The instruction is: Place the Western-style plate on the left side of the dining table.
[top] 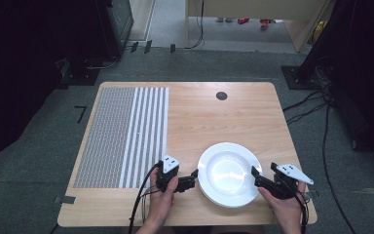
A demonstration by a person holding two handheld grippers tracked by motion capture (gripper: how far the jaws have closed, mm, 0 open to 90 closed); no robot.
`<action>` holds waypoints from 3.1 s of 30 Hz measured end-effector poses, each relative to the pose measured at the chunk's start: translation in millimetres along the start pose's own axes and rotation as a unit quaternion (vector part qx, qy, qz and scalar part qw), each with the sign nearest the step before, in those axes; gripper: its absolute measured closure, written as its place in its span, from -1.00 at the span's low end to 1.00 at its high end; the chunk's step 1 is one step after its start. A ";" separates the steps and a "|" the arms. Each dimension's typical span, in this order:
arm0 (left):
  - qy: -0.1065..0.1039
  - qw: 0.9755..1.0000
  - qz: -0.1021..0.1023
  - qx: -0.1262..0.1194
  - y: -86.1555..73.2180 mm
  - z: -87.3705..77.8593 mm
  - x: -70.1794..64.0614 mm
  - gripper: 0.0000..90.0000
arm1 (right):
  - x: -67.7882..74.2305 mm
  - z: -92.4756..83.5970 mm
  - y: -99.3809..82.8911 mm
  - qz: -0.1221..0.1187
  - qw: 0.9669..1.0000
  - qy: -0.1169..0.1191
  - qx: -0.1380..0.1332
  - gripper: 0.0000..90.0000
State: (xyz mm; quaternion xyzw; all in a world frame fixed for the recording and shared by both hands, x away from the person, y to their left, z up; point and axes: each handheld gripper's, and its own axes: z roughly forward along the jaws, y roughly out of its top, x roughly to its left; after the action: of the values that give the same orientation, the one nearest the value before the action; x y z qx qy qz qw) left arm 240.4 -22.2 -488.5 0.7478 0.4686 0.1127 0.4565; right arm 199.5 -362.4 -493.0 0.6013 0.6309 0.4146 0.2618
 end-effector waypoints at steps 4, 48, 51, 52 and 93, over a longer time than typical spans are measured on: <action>-0.011 1.000 -0.003 -0.007 0.3 -0.5 -5.4 -0.52 | 3.0 1.7 -0.3 -0.004 1.000 -0.001 0.000 -0.42; -0.062 0.998 0.020 0.017 -12.2 6.4 -31.9 0.02 | -12.8 -4.2 -2.0 0.108 0.992 0.058 0.010 0.68; -0.064 0.998 0.017 0.016 -12.1 6.0 -31.0 0.04 | -16.0 -3.9 -1.7 0.120 0.990 0.066 0.013 0.69; -0.065 0.998 0.014 0.016 -12.1 6.0 -30.6 0.04 | -16.5 -3.7 -1.7 0.122 0.990 0.068 0.013 0.69; -0.081 0.996 -0.021 0.021 -13.1 6.8 -23.7 0.11 | -16.9 -5.2 -1.2 0.212 0.967 0.141 -0.017 0.75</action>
State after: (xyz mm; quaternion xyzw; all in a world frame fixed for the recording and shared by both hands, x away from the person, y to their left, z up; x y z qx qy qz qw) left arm 224.0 -43.3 -496.5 0.7541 0.4478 0.0322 0.4794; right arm 196.9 -379.9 -494.2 0.6521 0.5125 0.5519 0.0873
